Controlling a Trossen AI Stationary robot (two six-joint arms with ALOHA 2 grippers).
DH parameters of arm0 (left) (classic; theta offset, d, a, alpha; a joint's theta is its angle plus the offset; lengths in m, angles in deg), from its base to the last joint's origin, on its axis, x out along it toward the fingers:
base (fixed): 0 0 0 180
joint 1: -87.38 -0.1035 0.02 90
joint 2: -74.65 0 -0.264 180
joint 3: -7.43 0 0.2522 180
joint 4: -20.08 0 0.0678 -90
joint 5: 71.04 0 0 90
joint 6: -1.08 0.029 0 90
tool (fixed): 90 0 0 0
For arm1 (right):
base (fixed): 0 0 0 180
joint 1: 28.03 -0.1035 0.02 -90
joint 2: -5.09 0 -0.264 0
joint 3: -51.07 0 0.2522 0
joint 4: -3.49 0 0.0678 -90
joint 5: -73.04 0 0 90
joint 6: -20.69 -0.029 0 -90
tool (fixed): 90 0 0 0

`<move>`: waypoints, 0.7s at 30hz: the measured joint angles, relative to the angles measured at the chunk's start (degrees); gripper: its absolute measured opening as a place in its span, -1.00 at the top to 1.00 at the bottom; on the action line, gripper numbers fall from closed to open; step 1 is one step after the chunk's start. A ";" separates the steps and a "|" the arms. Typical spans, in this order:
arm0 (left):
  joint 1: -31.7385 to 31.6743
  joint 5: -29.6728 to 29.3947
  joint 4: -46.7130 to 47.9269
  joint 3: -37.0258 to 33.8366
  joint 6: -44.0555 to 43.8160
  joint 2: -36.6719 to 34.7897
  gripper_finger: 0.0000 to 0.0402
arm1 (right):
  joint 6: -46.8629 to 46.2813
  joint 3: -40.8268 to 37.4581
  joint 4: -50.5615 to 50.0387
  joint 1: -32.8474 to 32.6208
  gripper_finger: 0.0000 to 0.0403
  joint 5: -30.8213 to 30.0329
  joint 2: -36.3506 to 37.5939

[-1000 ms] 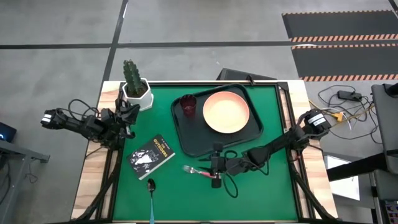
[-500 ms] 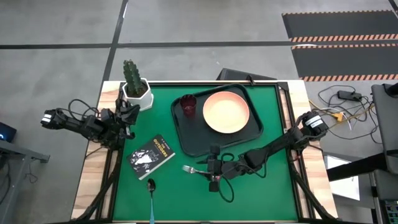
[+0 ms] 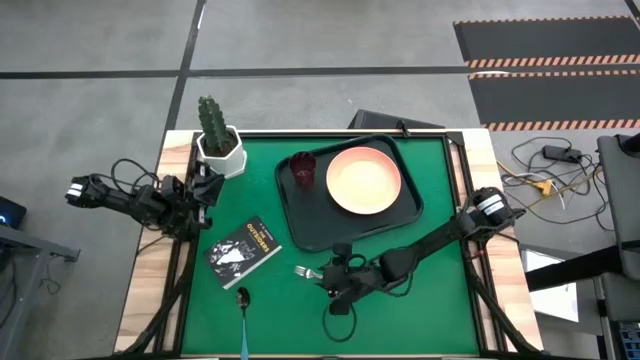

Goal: Pick and place plate/cup/fork/spoon on tray
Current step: Put the pink fork on the black serving tray to the left side of the pink plate

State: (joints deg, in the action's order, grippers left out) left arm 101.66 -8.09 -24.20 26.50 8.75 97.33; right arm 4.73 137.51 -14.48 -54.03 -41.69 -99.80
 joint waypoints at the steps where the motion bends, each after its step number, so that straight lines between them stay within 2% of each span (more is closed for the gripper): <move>1: 0.00 0.02 0.00 0.00 0.00 -0.02 0.96 | -1.05 1.77 -4.37 0.00 0.15 1.13 -0.70; 4: -0.01 0.02 0.00 0.00 0.00 -0.05 0.96 | -4.53 5.95 -16.60 0.00 0.15 5.12 -2.81; 7: -0.02 0.02 0.00 0.00 0.00 -0.03 0.96 | -7.05 7.30 -21.49 0.00 0.15 7.60 -4.39; 10: 0.00 0.16 0.10 0.00 0.00 0.16 0.96 | -7.57 7.07 -20.04 0.00 0.15 9.45 -5.27; 15: 0.03 1.22 0.18 0.00 -1.81 0.15 0.96 | -7.39 6.81 -17.66 0.00 0.20 9.20 -8.13; 21: 0.03 1.79 0.44 -0.03 -2.71 0.22 0.96 | -7.38 6.87 -14.31 0.00 0.30 5.36 -10.13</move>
State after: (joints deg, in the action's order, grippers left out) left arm 101.68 -6.30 -23.76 26.47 6.03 97.54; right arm -2.66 144.38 -28.80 -54.03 -36.33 -109.93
